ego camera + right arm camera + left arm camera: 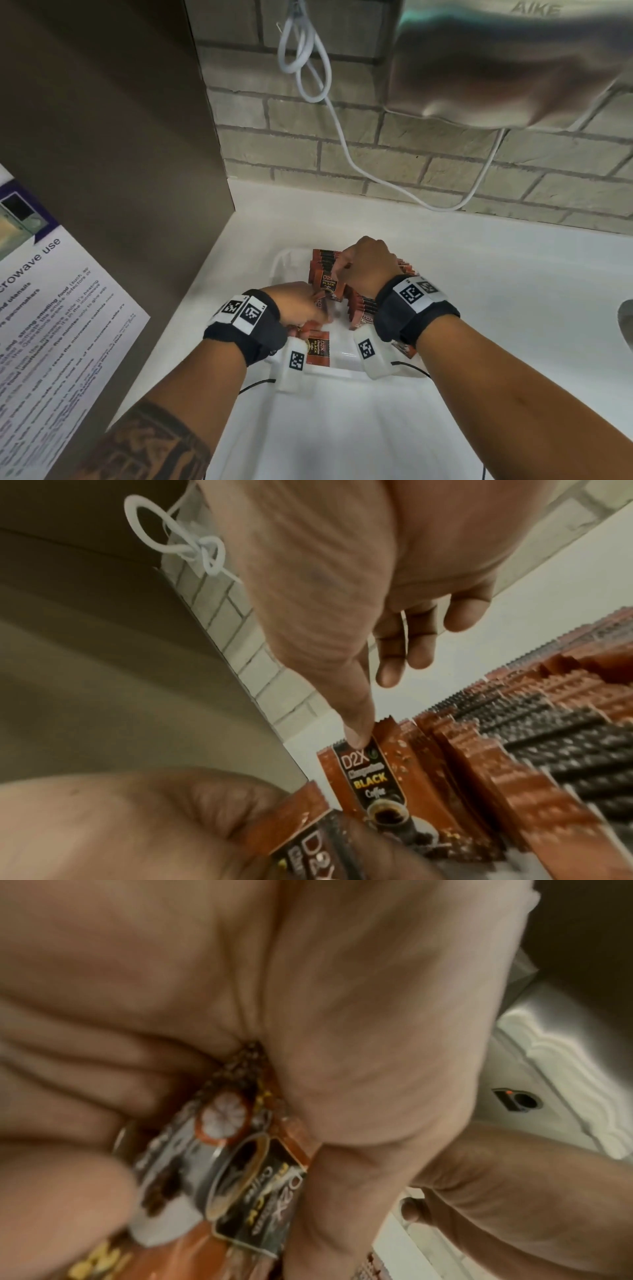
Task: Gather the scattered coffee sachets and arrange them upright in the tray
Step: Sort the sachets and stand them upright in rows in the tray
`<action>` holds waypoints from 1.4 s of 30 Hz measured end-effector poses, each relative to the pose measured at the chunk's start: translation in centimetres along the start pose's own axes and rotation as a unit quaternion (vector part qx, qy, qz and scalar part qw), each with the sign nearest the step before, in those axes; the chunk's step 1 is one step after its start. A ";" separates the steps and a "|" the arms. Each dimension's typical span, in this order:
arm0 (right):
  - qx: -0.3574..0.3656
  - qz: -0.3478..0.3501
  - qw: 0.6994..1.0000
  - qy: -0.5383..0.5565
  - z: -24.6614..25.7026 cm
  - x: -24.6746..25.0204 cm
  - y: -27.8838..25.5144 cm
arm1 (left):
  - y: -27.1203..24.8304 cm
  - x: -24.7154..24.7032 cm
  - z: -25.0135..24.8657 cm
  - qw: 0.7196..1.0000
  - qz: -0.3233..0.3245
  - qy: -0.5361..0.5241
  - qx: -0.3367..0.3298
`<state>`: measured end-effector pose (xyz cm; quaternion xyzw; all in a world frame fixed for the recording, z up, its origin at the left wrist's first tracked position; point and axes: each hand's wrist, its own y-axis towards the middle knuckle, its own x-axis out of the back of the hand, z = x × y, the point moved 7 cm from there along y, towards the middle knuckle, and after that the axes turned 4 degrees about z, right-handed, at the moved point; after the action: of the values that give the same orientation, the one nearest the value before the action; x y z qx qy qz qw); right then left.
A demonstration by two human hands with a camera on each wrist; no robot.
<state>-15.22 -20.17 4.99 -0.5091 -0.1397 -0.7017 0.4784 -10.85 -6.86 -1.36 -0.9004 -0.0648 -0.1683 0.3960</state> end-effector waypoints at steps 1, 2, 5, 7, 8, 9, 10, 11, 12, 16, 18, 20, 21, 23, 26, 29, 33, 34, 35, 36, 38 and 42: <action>-0.006 0.002 1.000 -0.009 -0.1 -0.4 0.3 | 0.4 -0.1 -0.1 1.000 0.001 0.004 0.003; -0.012 0.005 1.000 -0.020 -0.2 -0.7 0.6 | 0.8 -0.2 -0.2 1.000 0.006 0.005 0.004; -0.019 0.020 0.998 -0.054 -0.6 -1.7 1.3 | 1.7 -0.3 0.0 1.000 0.015 -0.003 0.007; -0.022 0.019 0.998 -0.058 -0.7 -1.8 1.6 | 2.3 -0.1 0.2 1.000 0.008 -0.007 0.008; -0.023 0.017 0.998 -0.056 -0.8 -1.9 1.8 | 2.5 0.0 0.3 1.000 0.007 -0.008 0.008; -0.025 0.018 0.998 -0.056 -0.9 -1.9 1.9 | 2.7 0.0 0.4 1.000 0.007 -0.012 0.007; -0.024 0.021 0.998 -0.056 -0.9 -2.0 2.1 | 2.9 0.1 0.4 1.000 0.007 -0.015 0.008; -0.024 0.023 0.998 -0.056 -0.9 -2.0 2.2 | 3.0 0.2 0.5 1.000 0.006 -0.019 0.008; -0.023 0.024 0.998 -0.056 -0.9 -2.0 2.3 | 3.1 0.3 0.6 1.000 0.004 -0.020 0.008; -0.010 0.027 0.998 -0.060 -0.7 -1.8 2.2 | 3.3 0.4 0.5 1.000 0.003 -0.014 0.004; -0.004 0.029 0.998 -0.059 -0.7 -1.8 2.1 | 3.2 0.4 0.3 1.000 0.005 -0.001 0.002; 0.001 0.028 0.998 -0.053 -0.8 -1.7 2.1 | 3.2 0.4 0.2 1.000 0.007 0.005 0.002; 0.003 0.027 0.998 -0.048 -0.8 -1.7 2.0 | 3.2 0.3 0.3 1.000 0.009 -0.001 0.002; 0.007 0.026 0.999 -0.041 -0.9 -1.6 1.9 | 3.2 0.1 0.3 1.000 0.013 -0.016 0.006; 0.011 0.021 0.999 -0.038 -0.9 -1.5 1.8 | 2.9 0.0 0.2 1.000 0.012 -0.025 0.010; 0.013 0.015 0.999 -0.027 -1.0 -1.3 1.8 | 2.9 0.0 0.2 0.999 0.009 -0.031 0.010; 0.018 0.002 1.000 -0.013 -1.1 -0.9 1.5 | 2.7 0.1 0.2 0.999 0.004 -0.045 0.009; 0.020 -0.003 1.000 -0.006 -1.1 -0.7 1.4 | 2.5 0.1 0.2 0.999 0.001 -0.039 0.009; 0.022 -0.004 1.000 -0.002 -1.1 -0.5 1.3 | 2.5 0.2 0.1 0.999 -0.003 -0.037 0.008; 0.025 -0.002 1.000 -0.003 -1.1 -0.4 1.1 | 2.4 0.3 0.1 0.999 -0.007 -0.041 0.005; 0.028 0.012 0.999 -0.017 -0.8 -0.4 0.9 | 2.3 0.5 0.1 0.999 -0.014 -0.053 -0.001; 0.020 0.020 0.997 -0.067 -0.5 -1.0 0.8 | 2.4 0.6 -0.2 1.000 -0.012 -0.024 -0.008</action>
<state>-14.81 -20.38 3.70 -0.5475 -0.1753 -0.6537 0.4922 -9.70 -8.59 -2.65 -0.9067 -0.0837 -0.1515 0.3847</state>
